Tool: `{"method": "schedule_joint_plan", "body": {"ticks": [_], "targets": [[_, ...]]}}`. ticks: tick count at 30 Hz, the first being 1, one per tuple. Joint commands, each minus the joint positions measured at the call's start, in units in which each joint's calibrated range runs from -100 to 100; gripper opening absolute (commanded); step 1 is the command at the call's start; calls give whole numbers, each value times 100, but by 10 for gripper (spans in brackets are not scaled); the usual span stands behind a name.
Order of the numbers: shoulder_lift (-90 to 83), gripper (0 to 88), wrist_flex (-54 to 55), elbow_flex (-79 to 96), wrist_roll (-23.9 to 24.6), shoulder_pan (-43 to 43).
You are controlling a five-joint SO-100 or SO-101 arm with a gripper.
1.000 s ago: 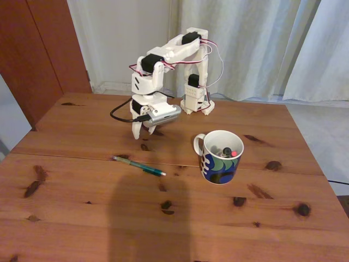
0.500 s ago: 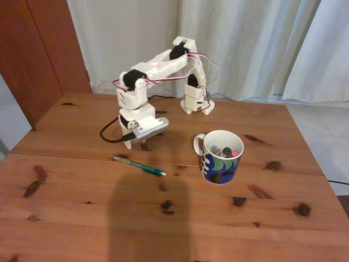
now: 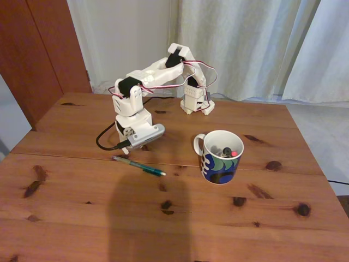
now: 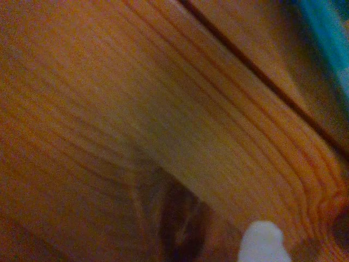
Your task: Clean up the desk and place the pens and markers into the cup
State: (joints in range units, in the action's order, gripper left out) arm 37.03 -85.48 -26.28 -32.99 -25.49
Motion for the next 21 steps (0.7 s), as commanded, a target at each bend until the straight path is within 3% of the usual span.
{"method": "schedule_joint_plan", "body": {"ticks": [1,21], "targets": [[-17,181,303,-329,62,36],[446,181,1163,-311,67,140]]}}
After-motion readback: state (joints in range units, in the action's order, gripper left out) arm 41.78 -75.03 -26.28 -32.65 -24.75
